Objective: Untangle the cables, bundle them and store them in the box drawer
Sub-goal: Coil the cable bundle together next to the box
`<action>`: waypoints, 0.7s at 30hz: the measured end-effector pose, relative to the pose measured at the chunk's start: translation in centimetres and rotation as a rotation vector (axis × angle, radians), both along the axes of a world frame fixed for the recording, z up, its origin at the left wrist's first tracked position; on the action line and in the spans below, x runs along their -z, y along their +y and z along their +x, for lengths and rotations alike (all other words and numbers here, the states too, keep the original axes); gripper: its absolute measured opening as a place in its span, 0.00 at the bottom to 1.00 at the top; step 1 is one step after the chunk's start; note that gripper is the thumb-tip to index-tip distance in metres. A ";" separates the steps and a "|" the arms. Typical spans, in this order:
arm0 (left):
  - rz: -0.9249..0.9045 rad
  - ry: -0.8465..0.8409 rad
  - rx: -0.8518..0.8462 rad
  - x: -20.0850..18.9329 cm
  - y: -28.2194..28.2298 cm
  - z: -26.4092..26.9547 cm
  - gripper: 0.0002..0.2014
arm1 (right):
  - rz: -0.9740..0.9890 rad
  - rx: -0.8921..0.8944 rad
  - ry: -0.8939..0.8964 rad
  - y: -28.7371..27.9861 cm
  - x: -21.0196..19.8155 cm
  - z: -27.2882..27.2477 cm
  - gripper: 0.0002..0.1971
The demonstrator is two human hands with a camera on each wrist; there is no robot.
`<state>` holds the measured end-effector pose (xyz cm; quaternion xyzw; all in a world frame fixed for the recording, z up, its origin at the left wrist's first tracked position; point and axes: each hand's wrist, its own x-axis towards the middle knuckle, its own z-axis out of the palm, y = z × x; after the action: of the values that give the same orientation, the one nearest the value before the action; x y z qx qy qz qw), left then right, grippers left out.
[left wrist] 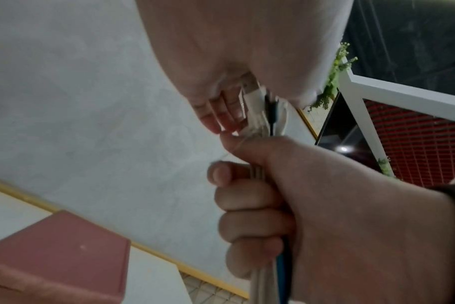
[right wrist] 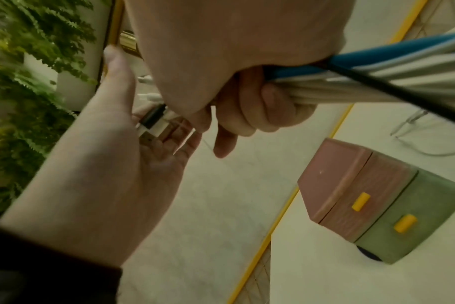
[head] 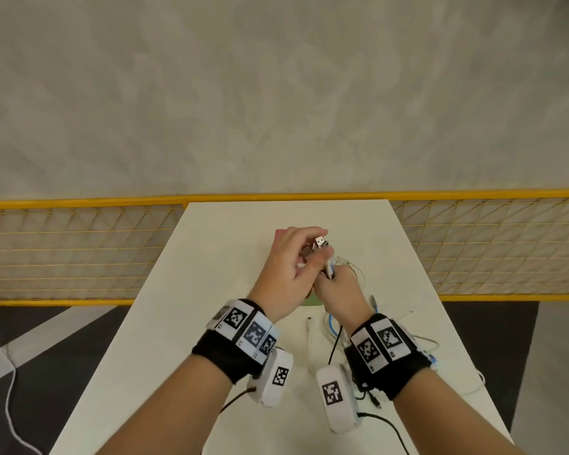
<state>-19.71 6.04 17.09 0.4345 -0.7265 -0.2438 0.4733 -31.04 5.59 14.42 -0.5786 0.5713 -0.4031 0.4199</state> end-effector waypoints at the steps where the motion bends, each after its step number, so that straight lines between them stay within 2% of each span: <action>1: -0.012 0.067 -0.029 -0.2 0.0 -0.1 0.17 | -0.009 -0.019 -0.024 0.3 -0.1 0.1 0.20; 3: 0.018 0.132 -0.058 -0.8 -0.3 -0.2 0.18 | -0.053 -0.087 -0.017 0.9 -0.4 0.3 0.21; 5: 0.029 0.027 -0.049 -1.4 -0.6 -0.4 0.18 | -0.089 -0.115 -0.021 1.1 -0.4 0.5 0.24; 7: 0.024 -0.086 0.000 -2.0 -0.5 -0.7 0.16 | -0.090 -0.096 -0.021 1.1 -0.4 0.6 0.21; 9: 0.060 -0.032 0.087 -2.4 -0.2 -0.7 0.16 | -0.089 -0.090 -0.033 0.9 -0.2 0.7 0.20; 11: 0.169 0.081 0.205 -3.1 0.5 -1.0 0.16 | -0.092 -0.092 -0.033 0.9 -0.4 0.3 0.25; 13: 0.191 0.040 0.261 -3.3 0.9 -1.3 0.13 | -0.211 -0.063 0.009 0.8 -0.5 0.7 0.18; 15: 0.116 -0.143 0.225 -3.0 0.5 -1.6 0.12 | -0.291 -0.022 0.012 0.6 -1.0 0.9 0.08; 17: 0.074 -0.280 0.165 -2.7 0.0 -1.5 0.14 | -0.292 -0.094 -0.009 0.7 -1.0 0.7 0.13; 19: 0.003 -0.296 0.100 -2.6 -0.2 -1.4 0.14 | -0.271 -0.162 -0.025 1.0 -1.0 0.1 0.13; 21: -0.084 -0.190 0.059 -2.4 0.0 -1.5 0.16 | -0.292 -0.153 -0.029 1.0 -1.3 -0.3 0.13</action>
<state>-21.22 6.02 19.52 0.4137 -0.7903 -0.1844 0.4126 -31.37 6.62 15.68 -0.6695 0.4547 -0.4570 0.3690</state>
